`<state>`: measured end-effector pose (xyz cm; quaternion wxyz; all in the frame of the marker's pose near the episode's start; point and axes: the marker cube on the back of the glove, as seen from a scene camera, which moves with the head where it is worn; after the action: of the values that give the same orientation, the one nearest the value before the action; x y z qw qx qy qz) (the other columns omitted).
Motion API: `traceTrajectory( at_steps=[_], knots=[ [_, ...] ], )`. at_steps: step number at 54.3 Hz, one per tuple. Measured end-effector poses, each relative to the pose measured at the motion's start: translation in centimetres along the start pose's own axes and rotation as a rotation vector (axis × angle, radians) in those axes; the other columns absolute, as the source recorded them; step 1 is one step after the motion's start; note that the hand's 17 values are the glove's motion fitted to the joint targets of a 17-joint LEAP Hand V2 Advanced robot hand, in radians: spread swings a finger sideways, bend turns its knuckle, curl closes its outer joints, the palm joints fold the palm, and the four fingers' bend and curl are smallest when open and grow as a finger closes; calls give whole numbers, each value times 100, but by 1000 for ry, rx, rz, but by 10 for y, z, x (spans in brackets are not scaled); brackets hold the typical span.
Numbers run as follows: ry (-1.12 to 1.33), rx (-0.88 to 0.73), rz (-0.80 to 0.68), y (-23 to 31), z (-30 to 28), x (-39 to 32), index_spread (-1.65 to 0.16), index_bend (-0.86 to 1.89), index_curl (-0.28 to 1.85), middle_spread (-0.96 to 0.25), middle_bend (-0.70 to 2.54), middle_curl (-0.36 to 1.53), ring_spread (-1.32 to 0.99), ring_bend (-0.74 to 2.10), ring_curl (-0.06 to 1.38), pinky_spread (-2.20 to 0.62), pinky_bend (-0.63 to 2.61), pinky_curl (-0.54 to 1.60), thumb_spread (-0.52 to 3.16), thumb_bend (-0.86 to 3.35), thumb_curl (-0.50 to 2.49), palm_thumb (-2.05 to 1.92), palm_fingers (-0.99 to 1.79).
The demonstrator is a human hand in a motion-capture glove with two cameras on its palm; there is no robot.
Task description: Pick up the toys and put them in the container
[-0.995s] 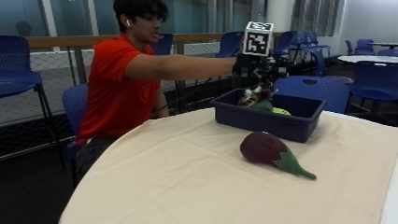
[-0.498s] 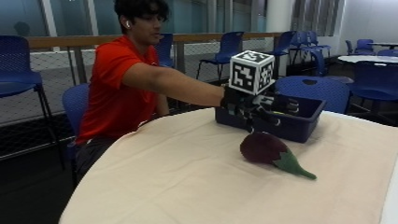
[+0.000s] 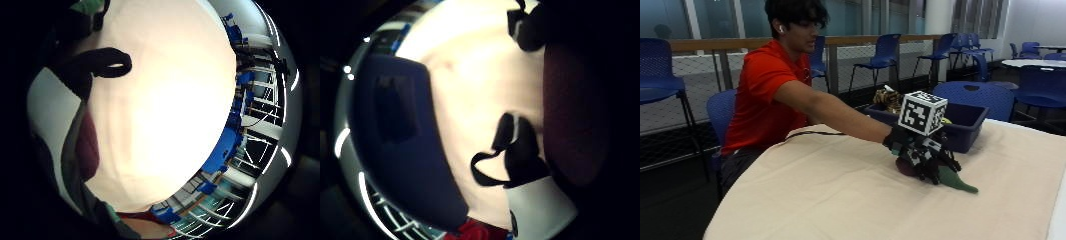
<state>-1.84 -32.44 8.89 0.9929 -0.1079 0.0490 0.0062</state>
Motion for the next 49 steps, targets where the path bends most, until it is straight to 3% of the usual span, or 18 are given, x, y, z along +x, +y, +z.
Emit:
traceTrajectory(
  at_steps=[8, 15, 22, 34, 49],
  knots=[
    [-42, 94, -12, 4, -5, 4, -39, 44, 33, -13, 12, 7, -25, 98, 44, -32, 133, 35, 133, 22, 42, 44, 57],
    [-108, 126, -32, 23, -25, 4, -38, 47, 39, -21, 27, 13, -37, 93, 43, -39, 121, 33, 120, 24, 50, 56, 73],
    [-137, 179, -113, 59, -83, -8, -38, 48, 43, -27, 39, 20, -44, 90, 43, -42, 111, 32, 107, 22, 58, 61, 86],
    [-149, 245, -244, 108, -159, -68, -39, 42, 50, -33, 42, 25, -49, 88, 45, -44, 104, 34, 92, 19, 69, 64, 91],
    [-80, 279, -480, 161, -191, -172, -41, 36, 58, -35, 38, 29, -52, 84, 45, -45, 100, 36, 83, 15, 80, 65, 93]
  ],
)
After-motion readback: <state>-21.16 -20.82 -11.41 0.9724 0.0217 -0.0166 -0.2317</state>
